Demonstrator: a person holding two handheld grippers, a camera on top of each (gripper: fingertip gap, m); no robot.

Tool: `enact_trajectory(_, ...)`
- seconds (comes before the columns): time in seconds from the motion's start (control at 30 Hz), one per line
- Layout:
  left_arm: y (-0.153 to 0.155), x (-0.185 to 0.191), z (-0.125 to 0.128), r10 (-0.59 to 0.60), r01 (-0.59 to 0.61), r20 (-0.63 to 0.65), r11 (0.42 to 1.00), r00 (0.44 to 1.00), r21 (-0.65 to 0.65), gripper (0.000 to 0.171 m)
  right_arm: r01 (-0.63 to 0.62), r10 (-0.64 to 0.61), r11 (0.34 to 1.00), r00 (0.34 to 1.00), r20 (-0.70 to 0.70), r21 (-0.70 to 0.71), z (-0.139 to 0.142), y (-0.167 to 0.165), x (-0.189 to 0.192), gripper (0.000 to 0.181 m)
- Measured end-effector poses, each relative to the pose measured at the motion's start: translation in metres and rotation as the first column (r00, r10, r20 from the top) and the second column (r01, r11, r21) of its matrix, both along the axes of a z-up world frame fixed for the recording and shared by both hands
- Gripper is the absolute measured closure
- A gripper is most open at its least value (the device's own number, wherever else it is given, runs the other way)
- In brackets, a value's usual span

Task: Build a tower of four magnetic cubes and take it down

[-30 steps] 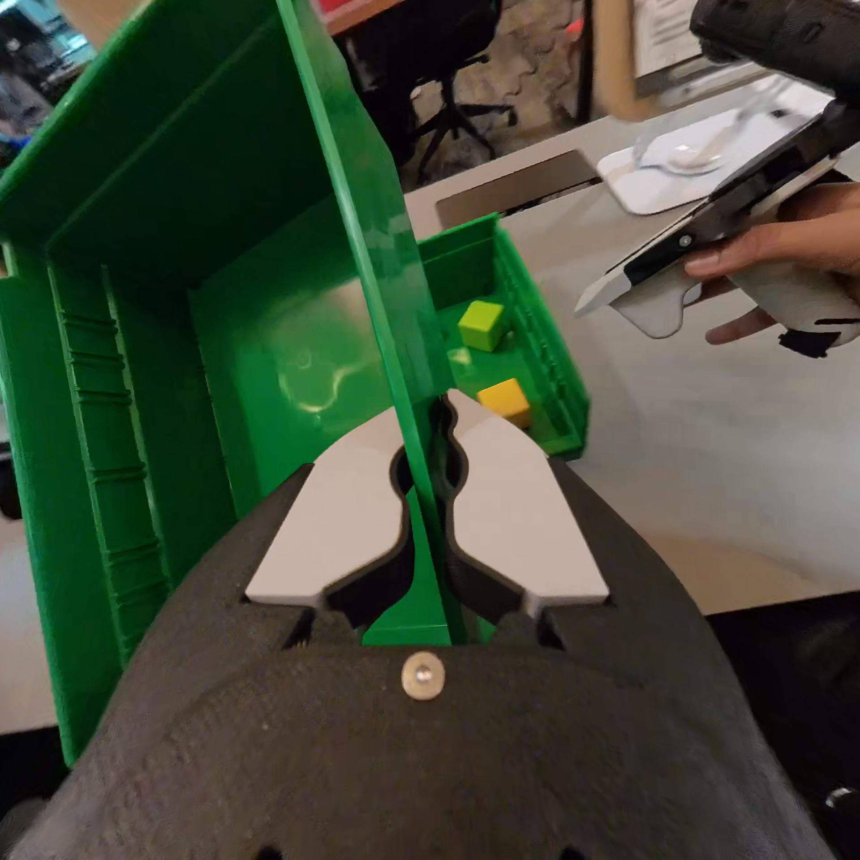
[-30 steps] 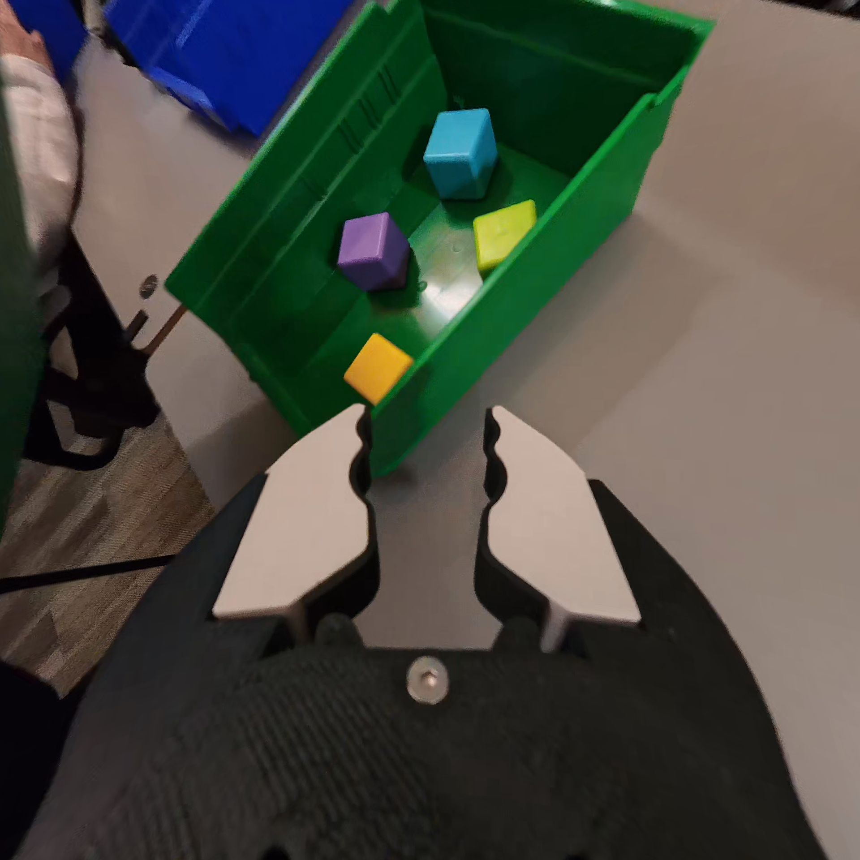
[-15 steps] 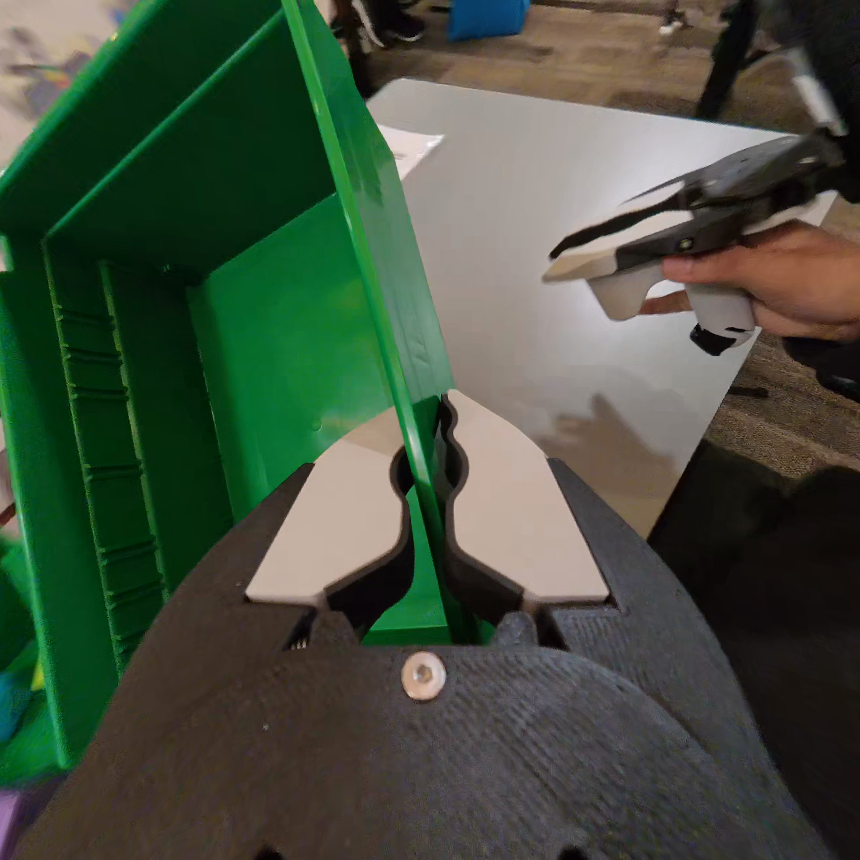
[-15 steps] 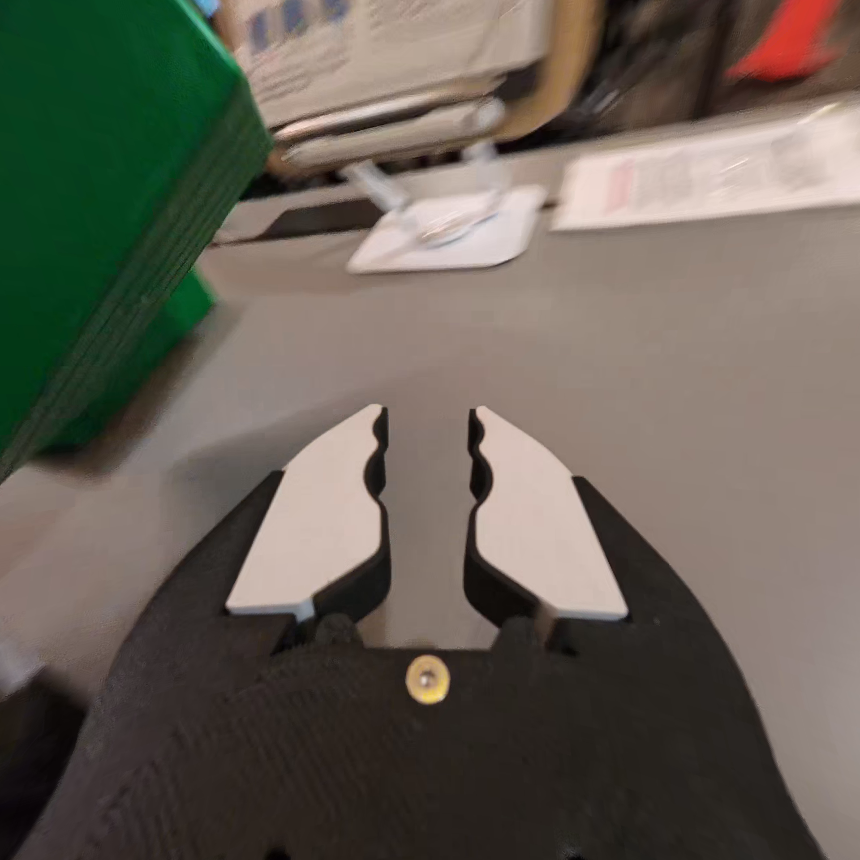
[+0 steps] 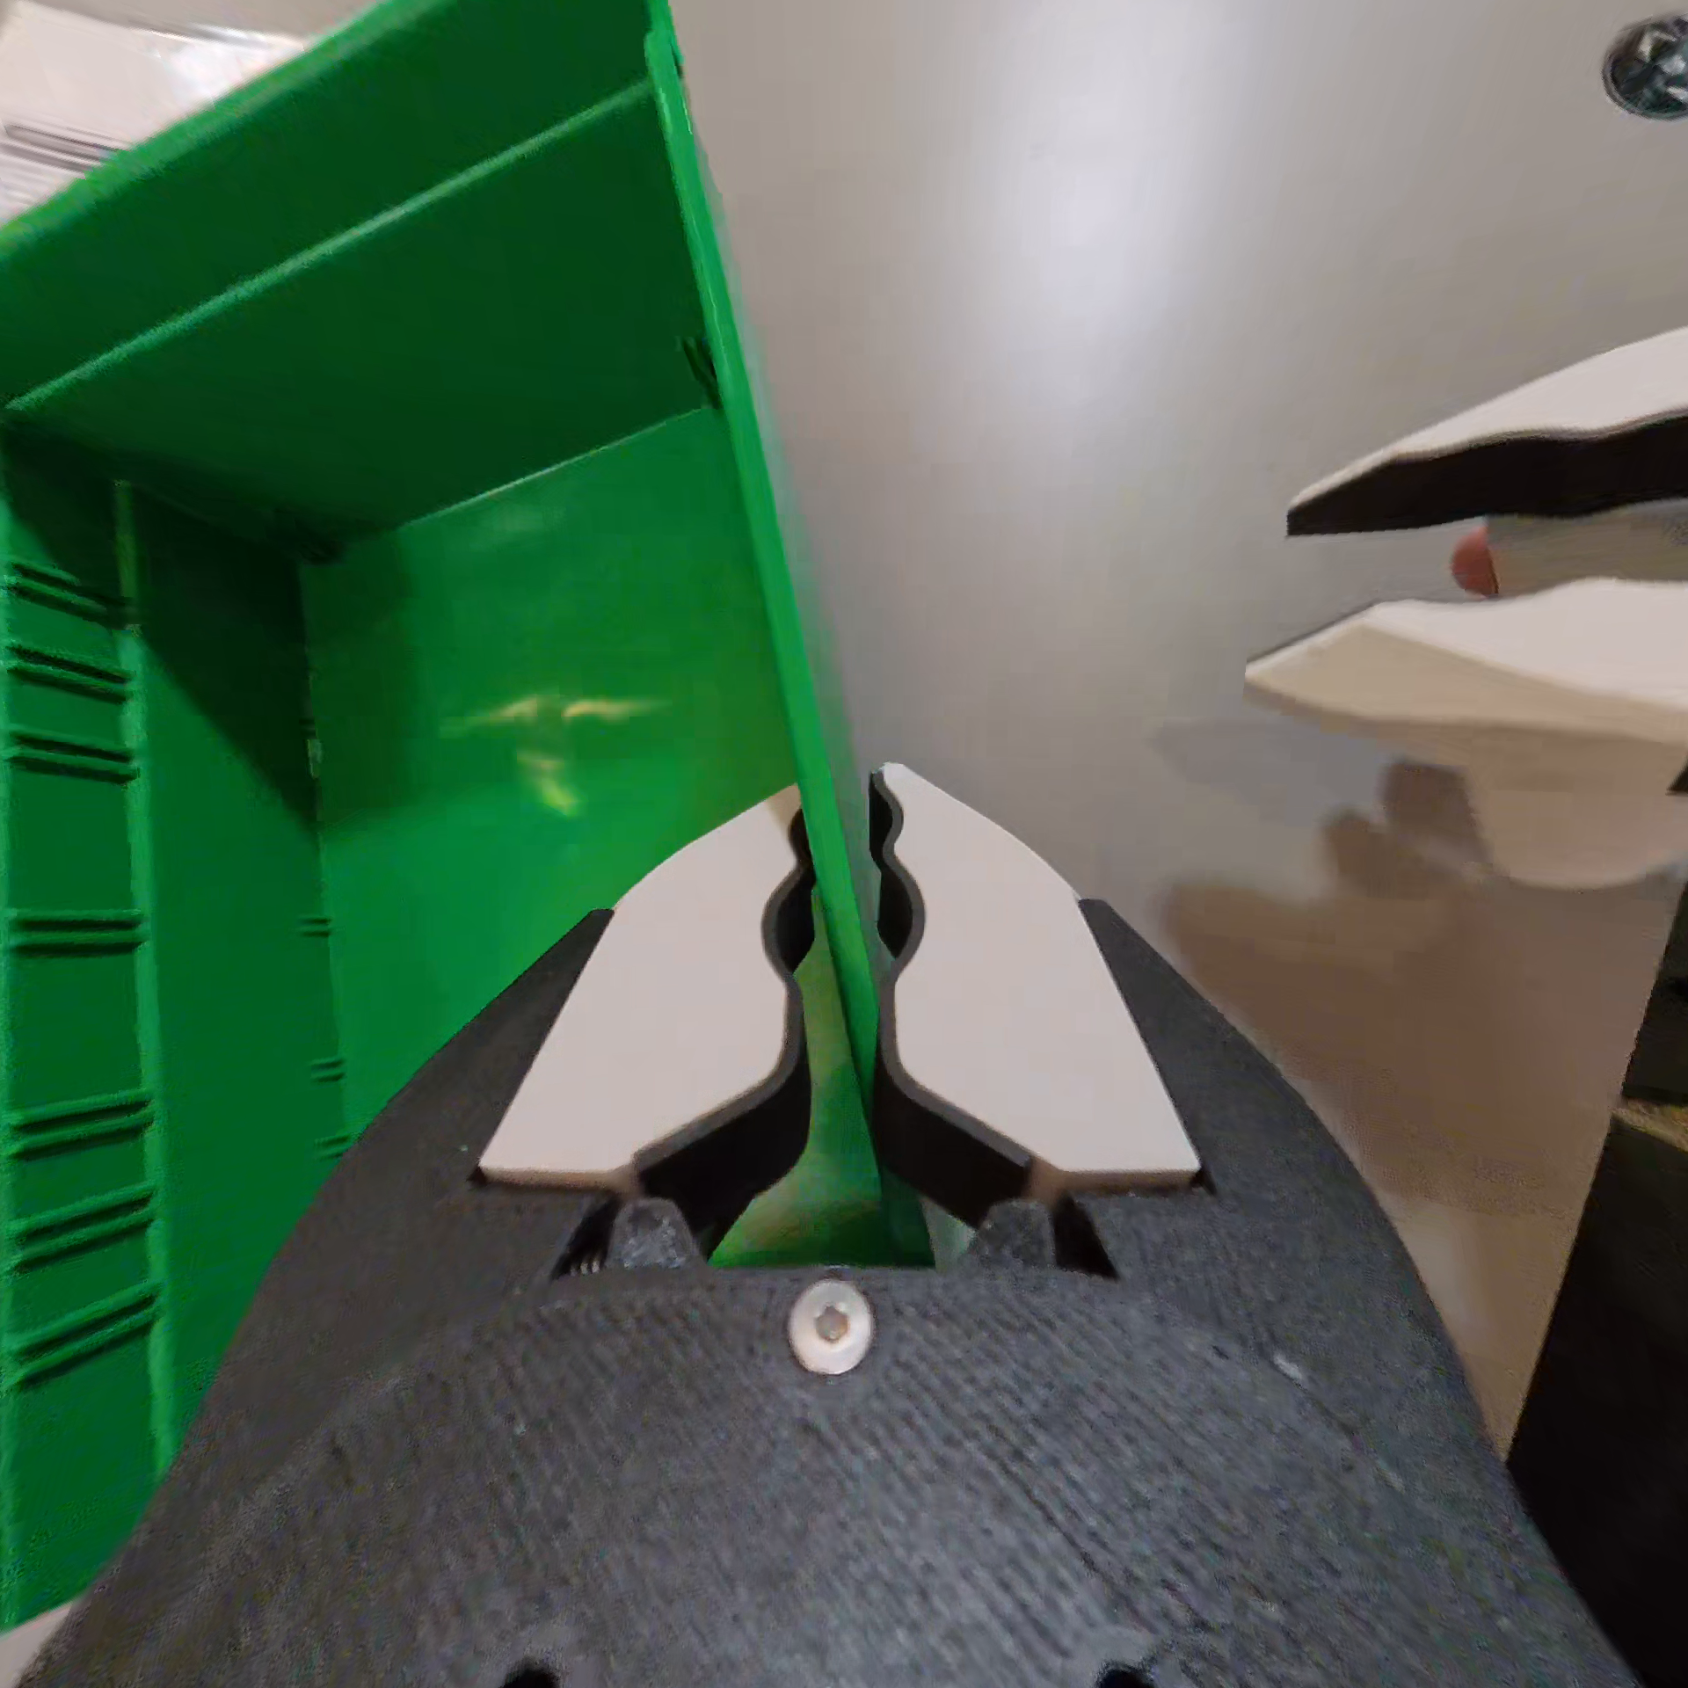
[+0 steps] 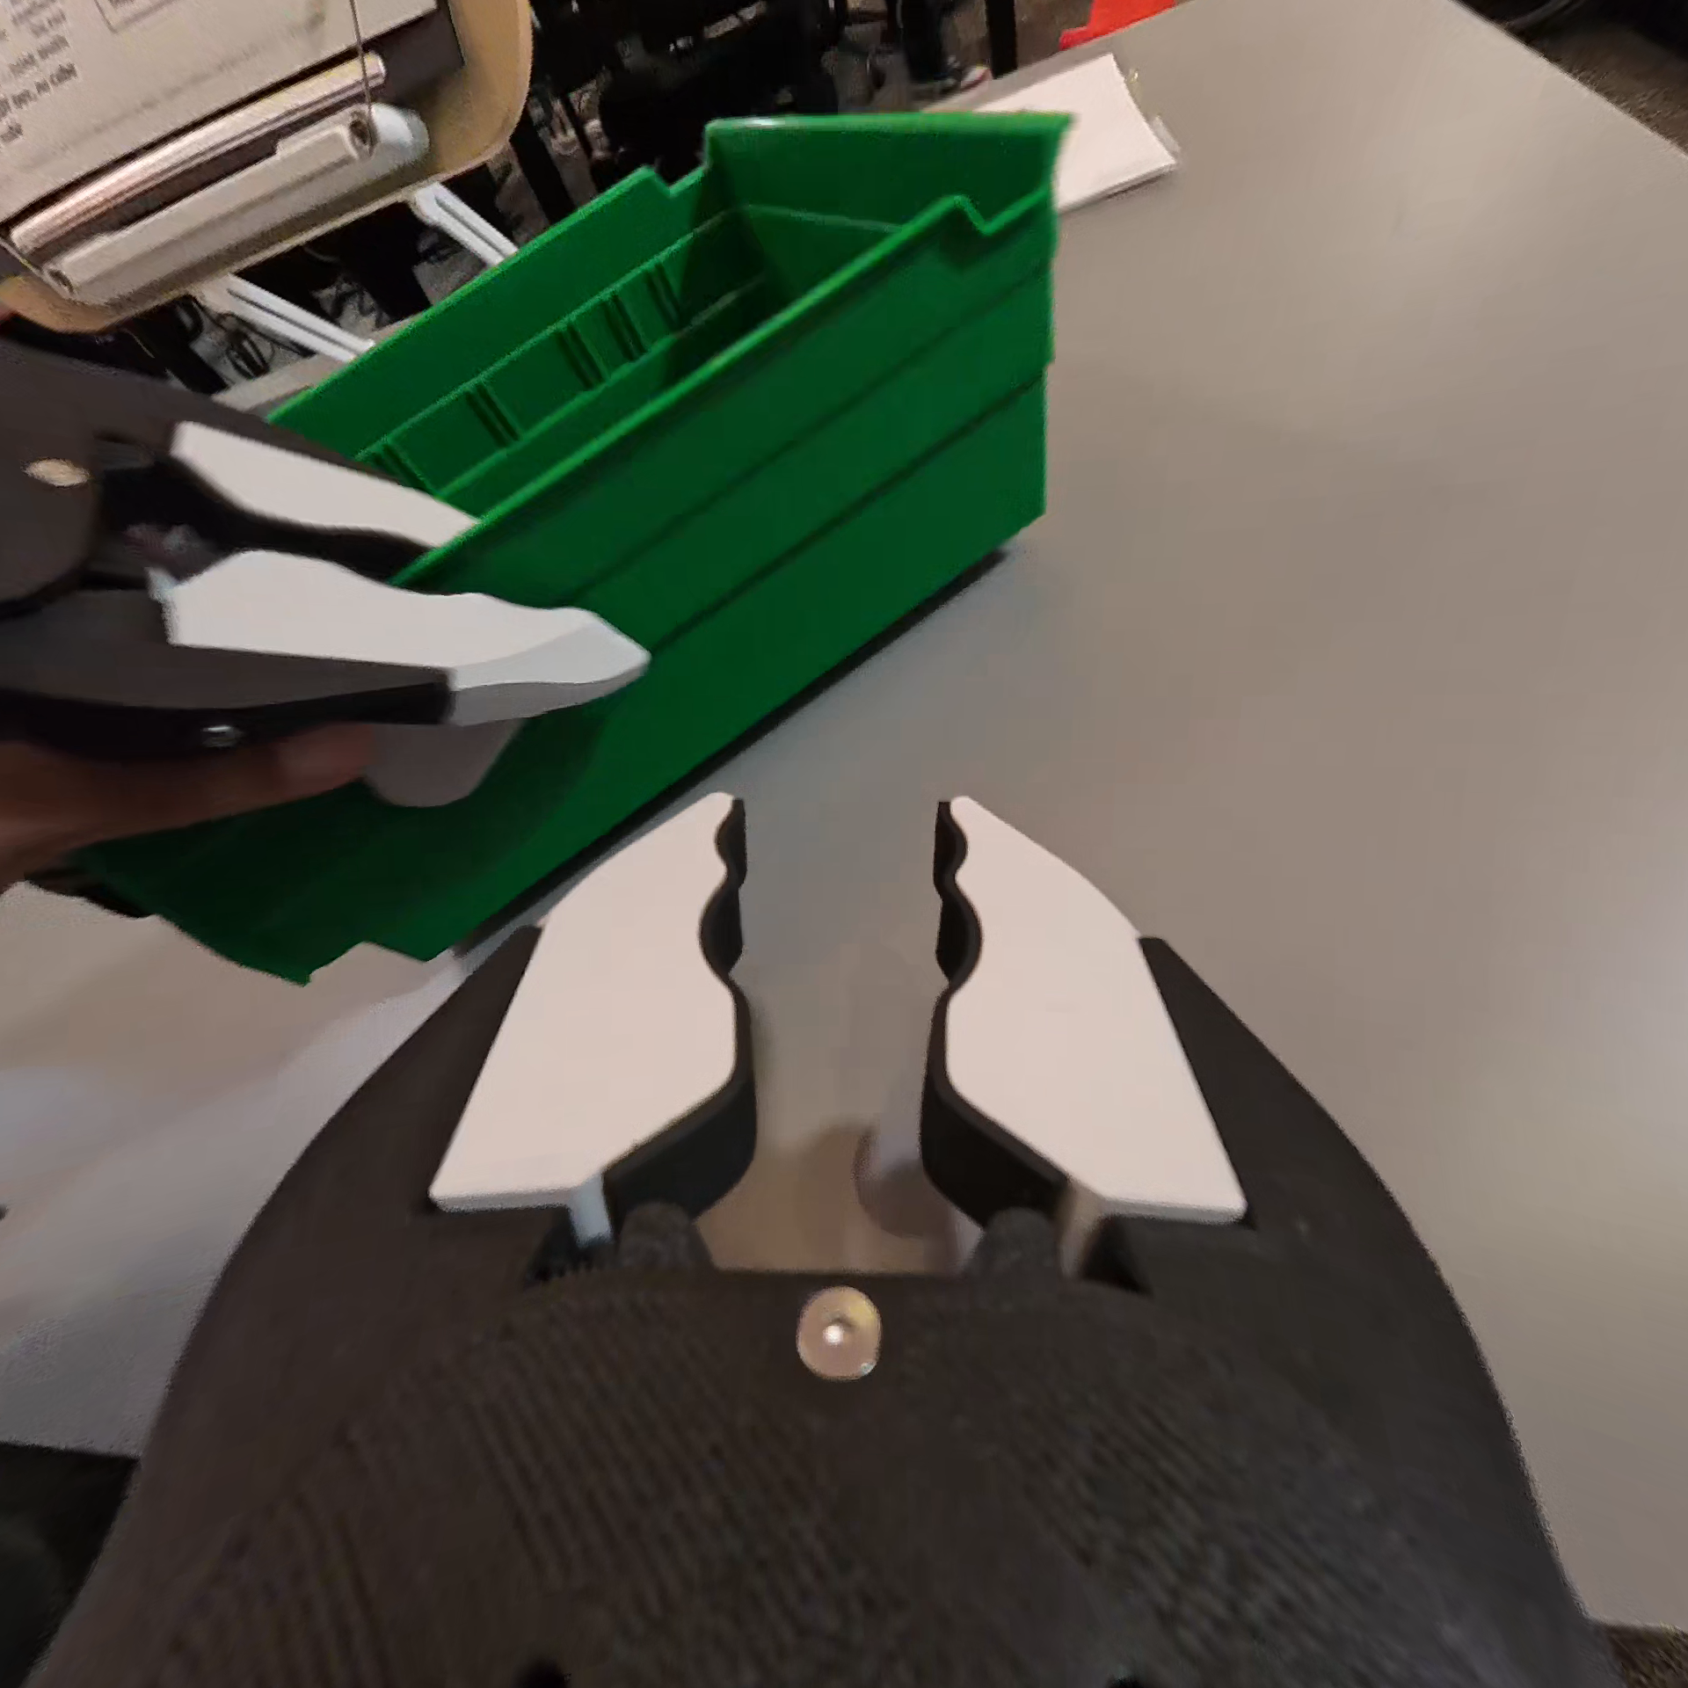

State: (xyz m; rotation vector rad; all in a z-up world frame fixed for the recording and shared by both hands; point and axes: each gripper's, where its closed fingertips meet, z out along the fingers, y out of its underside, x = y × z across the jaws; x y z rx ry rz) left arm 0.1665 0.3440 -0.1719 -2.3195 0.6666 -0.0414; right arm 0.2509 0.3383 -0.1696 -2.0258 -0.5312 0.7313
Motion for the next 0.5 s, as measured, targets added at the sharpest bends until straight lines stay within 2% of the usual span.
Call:
enact_trajectory(0.13, 0.008, 0.022, -0.014, -0.014, 0.014, 0.022, 1.000, 1.000, 0.007, 0.154, -0.005, 0.005, 1.000, 1.000, 0.008, -0.007, -0.003, -0.012, 0.007, 0.137)
enact_trajectory(0.23, 0.004, 0.026, -0.010, -0.016, 0.015, 0.065, 1.000, 0.998, 0.013, 0.154, -0.015, 0.015, 1.000, 1.000, 0.016, 0.013, -0.001, -0.018, 0.007, 0.131)
enact_trajectory(0.37, -0.019, 0.011, 0.013, -0.031, 0.025, 0.076, 0.997, 0.997, 0.072, 0.143, -0.062, 0.060, 0.995, 0.998, 0.023, 0.083, 0.012, -0.033, -0.006, 0.117)
enact_trajectory(0.43, -0.040, -0.002, 0.027, -0.041, 0.030, 0.110, 0.994, 0.993, 0.101, 0.134, -0.090, 0.087, 0.988, 0.996, 0.028, 0.127, 0.020, -0.044, -0.021, 0.114)
enact_trajectory(0.5, -0.067, -0.019, 0.043, -0.043, 0.021, 0.165, 0.991, 0.985, 0.131, 0.134, -0.118, 0.111, 0.978, 0.993, 0.048, 0.171, 0.025, -0.057, -0.038, 0.108)
